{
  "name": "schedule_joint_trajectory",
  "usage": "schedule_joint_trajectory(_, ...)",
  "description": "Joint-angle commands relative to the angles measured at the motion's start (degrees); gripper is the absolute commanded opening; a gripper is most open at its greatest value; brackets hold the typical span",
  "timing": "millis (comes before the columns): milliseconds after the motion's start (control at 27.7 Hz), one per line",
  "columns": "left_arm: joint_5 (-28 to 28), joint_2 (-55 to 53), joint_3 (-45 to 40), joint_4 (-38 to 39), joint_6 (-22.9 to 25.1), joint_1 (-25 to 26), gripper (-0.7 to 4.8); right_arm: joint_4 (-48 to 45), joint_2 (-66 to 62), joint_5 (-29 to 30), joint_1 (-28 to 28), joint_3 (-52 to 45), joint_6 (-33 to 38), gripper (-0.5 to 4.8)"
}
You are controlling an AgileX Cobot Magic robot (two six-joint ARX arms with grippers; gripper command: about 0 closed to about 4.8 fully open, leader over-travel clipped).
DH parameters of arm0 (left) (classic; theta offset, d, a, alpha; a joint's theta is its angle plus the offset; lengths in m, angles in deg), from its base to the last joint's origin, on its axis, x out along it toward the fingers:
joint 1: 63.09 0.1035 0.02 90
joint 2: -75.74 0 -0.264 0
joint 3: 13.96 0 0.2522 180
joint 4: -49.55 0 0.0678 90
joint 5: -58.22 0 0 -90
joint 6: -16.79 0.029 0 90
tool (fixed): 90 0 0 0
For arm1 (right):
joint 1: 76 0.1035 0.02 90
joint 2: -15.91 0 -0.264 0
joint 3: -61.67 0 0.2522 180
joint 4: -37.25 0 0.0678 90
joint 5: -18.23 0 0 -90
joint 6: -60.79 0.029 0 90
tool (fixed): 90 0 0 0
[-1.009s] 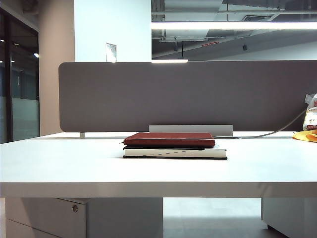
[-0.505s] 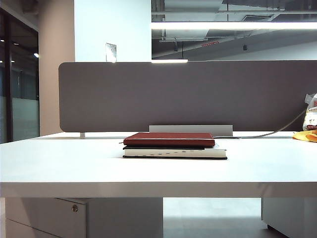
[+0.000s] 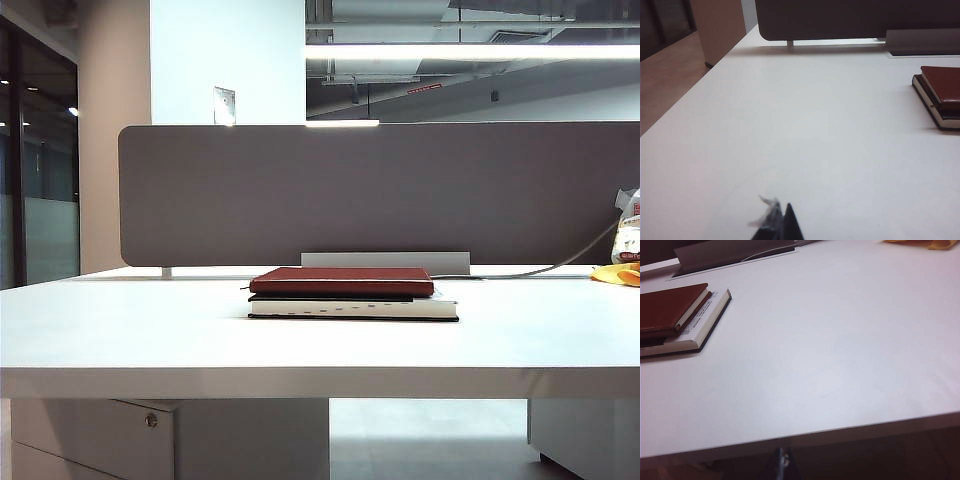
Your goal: Pick up the red book and place it on top of the black book.
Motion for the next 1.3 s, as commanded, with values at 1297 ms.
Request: schedule_joint_trajectory(1297,-0.4,0.0,0.0,-0.8,0.0,5.6,-0.05,-0.9,0.0,-0.1,0.0,0.2,-0.9,-0.05)
